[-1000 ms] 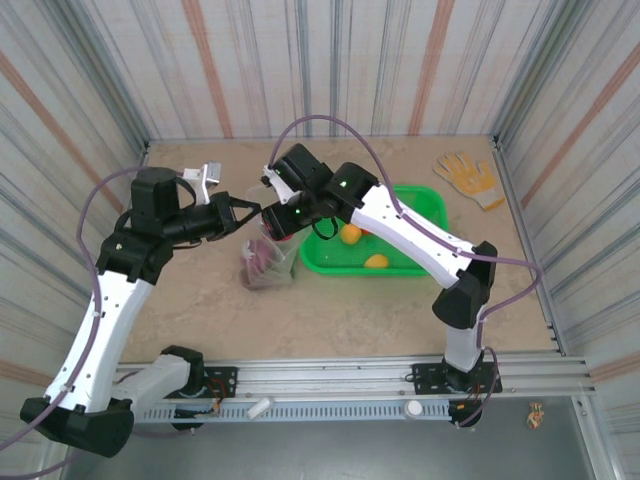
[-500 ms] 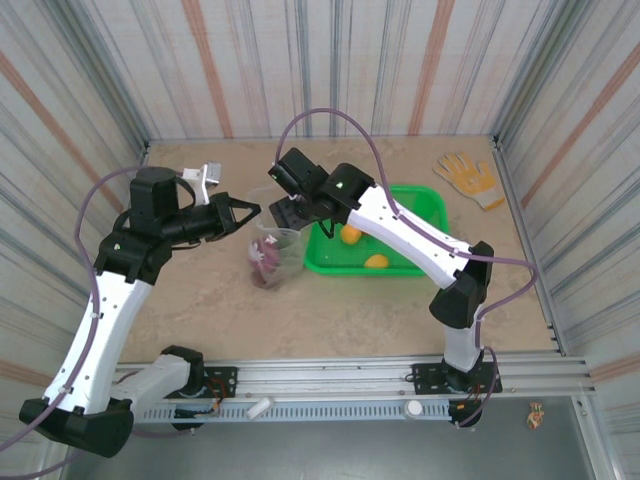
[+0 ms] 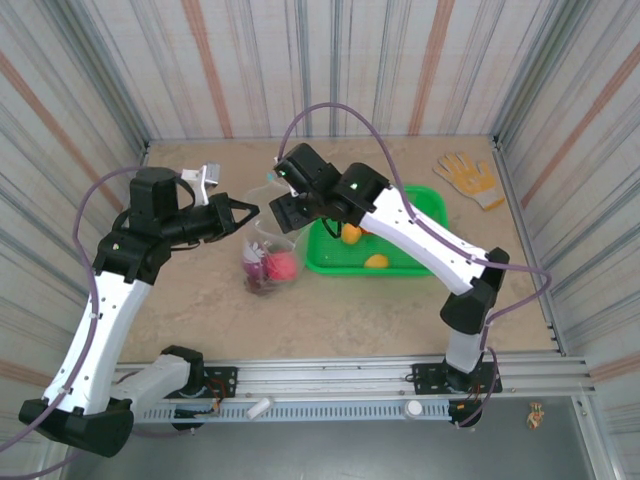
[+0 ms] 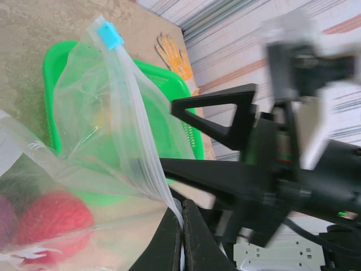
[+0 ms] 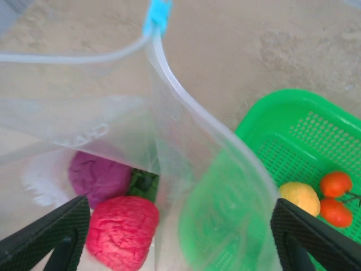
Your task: Place the food in the zip-top bag and seal the zipper
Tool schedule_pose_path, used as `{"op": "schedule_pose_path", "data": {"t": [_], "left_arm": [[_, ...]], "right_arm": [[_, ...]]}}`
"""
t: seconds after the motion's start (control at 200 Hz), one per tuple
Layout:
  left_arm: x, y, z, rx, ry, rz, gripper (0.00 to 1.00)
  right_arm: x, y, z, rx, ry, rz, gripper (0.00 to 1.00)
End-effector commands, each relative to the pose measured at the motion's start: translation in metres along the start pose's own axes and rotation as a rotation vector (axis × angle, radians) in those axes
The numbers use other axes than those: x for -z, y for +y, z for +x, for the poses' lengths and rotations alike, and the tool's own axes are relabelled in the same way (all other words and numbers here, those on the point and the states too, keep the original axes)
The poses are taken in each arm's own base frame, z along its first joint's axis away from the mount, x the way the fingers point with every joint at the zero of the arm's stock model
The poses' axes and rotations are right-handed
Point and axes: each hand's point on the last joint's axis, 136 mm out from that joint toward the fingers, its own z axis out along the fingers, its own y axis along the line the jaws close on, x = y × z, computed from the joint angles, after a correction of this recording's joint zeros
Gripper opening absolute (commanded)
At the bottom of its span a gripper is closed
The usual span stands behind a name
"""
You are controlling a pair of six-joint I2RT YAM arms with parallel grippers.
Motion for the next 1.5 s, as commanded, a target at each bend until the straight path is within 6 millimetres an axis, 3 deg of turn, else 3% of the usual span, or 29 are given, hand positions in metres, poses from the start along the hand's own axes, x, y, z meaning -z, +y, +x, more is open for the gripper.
{"op": "schedule_pose_path", "data": {"t": [0.0, 0.12, 0.225, 0.471, 0.556, 0.741, 0.897, 1.157, 1.498], "left_arm": [[0.008, -0.01, -0.003, -0.056, -0.021, 0.011, 0.0], [0.007, -0.007, 0.0, -0.055, -0.016, 0.006, 0.0], [0.007, -0.006, 0.002, -0.05, -0.01, 0.008, 0.0], [0.007, -0.007, 0.003, -0.053, -0.008, 0.015, 0.0], [0.007, -0.007, 0.003, -0.052, -0.007, 0.014, 0.0], [0.009, -0.002, 0.004, -0.049, -0.017, -0.006, 0.0], [0.012, 0.003, 0.002, -0.04, -0.037, -0.031, 0.0], [0.02, 0.022, 0.005, 0.026, -0.083, -0.12, 0.0], [0.02, 0.025, 0.005, 0.068, -0.086, -0.133, 0.0]], "right_arm": [[0.037, 0.009, -0.014, 0.013, -0.084, -0.108, 0.82], [0.046, 0.017, -0.013, 0.018, -0.094, -0.206, 0.79], [0.046, 0.007, -0.014, -0.009, -0.109, -0.216, 0.78], [0.004, -0.005, -0.001, -0.101, -0.002, -0.28, 0.79], [-0.009, -0.006, 0.001, -0.111, 0.019, -0.28, 0.73], [-0.015, 0.004, -0.007, -0.11, 0.038, -0.327, 0.3], [-0.003, 0.009, -0.018, -0.081, 0.011, -0.321, 0.07], [0.024, 0.003, -0.04, -0.024, -0.099, -0.226, 0.03], [-0.003, -0.014, -0.032, -0.025, -0.052, -0.148, 0.07]]}}
